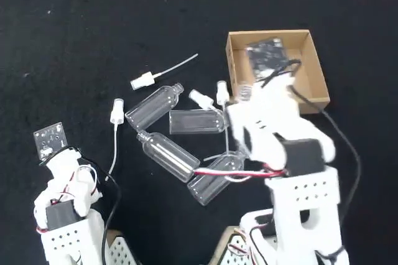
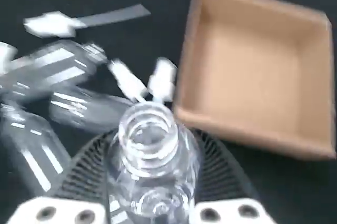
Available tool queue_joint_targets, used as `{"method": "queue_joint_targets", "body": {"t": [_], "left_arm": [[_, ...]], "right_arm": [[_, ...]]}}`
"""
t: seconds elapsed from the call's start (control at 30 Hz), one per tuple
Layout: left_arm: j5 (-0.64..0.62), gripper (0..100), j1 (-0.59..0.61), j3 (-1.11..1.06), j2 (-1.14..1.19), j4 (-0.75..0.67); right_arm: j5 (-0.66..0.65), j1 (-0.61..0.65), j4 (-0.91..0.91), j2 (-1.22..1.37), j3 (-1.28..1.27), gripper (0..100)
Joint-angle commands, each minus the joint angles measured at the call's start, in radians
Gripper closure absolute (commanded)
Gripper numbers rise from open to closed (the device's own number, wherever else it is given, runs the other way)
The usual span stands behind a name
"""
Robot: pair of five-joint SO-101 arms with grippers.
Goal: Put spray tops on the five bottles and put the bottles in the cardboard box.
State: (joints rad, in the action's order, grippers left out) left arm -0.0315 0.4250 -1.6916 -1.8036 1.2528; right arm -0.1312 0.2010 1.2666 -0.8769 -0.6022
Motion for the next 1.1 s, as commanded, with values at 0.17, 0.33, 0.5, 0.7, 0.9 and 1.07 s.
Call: {"method": "queue_joint_targets", "body": {"t": [0.17,0.33,0.5,0.7,0.9,1.07], "left_arm": [[0.005,95,0.001,-0.008,-0.002,0.014],[0.011,95,-0.001,-0.008,-0.002,0.003],[0.222,95,0.021,-0.008,-0.003,-0.290],[0.480,95,0.070,-0.002,-0.003,-0.575],[0.373,86,0.044,0.251,0.012,-0.582],[0.324,78,-0.105,0.479,0.175,-0.500]], "right_arm": [[0.043,0.167,-0.247,0.166,-0.012,98.8],[0.071,0.203,-0.262,0.171,-0.081,98.8],[0.072,0.212,-0.331,0.171,-0.157,98.8],[0.074,0.207,-0.338,0.170,-0.176,98.8],[0.075,0.212,-0.338,0.170,-0.176,98.8],[0.075,0.210,-0.338,0.170,-0.177,98.8]]}}
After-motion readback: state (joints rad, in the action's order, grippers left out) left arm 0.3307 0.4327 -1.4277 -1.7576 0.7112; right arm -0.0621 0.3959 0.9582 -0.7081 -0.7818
